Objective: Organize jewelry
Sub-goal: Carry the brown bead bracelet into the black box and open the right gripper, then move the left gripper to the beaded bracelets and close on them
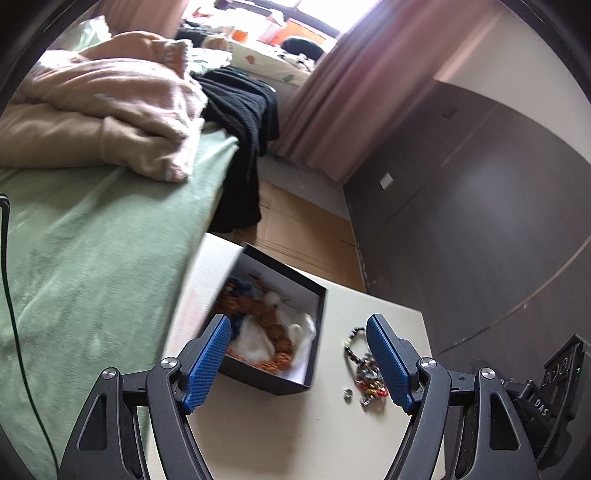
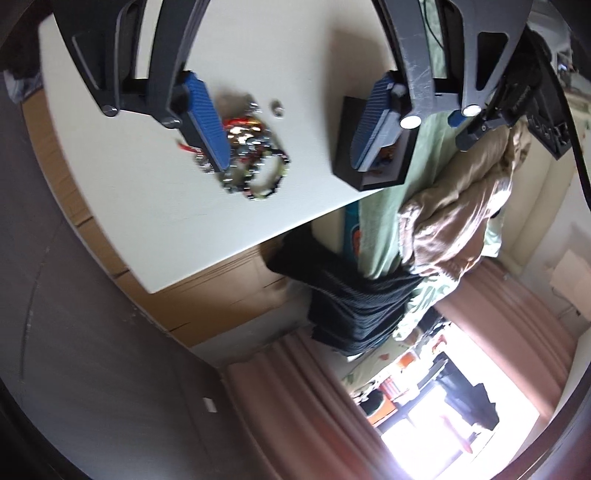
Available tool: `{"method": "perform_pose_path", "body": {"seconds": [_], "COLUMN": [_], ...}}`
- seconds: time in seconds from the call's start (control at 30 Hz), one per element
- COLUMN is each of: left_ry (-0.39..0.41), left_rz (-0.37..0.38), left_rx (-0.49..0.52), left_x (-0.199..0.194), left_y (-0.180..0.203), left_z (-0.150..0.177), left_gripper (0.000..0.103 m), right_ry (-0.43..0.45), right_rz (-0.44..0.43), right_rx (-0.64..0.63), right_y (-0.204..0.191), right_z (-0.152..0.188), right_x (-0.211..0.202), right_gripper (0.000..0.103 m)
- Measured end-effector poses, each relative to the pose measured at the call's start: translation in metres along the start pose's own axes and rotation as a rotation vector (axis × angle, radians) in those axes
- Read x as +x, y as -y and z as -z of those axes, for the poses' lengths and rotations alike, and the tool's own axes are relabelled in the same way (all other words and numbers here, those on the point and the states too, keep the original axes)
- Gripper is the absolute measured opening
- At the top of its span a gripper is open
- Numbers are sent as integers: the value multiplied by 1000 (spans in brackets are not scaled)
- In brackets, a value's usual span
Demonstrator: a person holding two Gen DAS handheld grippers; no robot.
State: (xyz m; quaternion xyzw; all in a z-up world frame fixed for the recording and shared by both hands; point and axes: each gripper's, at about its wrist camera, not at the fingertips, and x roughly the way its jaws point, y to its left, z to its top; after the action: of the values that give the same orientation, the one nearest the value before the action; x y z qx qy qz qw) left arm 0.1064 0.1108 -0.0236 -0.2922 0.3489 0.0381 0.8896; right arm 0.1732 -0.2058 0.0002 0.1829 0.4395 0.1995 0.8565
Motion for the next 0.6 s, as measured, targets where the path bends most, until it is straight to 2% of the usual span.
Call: {"method": "perform_pose_path", "body": {"seconds": [0.2,0.37,0.53,0.6], "left_ry": [-51,-71,-105,-123], "left_rz": [23,33,29,19], "left_rx": [83,155,263,293], "left_x": [22,38,57,69], "left_y": [32,59,86,96], "left_z": [13,25,40,47], "left_gripper": [76,76,69,61], "right_ry": [1,-40,-53,-53], "right_rz": [33,81,87,76], "right_rx": [60,112,174,202], "right_y": [28,48,67,76], "right_z": [4,6,2,-1], "right_x": [-15,-15,-11,-11], "right_gripper": [76,76,75,75]}}
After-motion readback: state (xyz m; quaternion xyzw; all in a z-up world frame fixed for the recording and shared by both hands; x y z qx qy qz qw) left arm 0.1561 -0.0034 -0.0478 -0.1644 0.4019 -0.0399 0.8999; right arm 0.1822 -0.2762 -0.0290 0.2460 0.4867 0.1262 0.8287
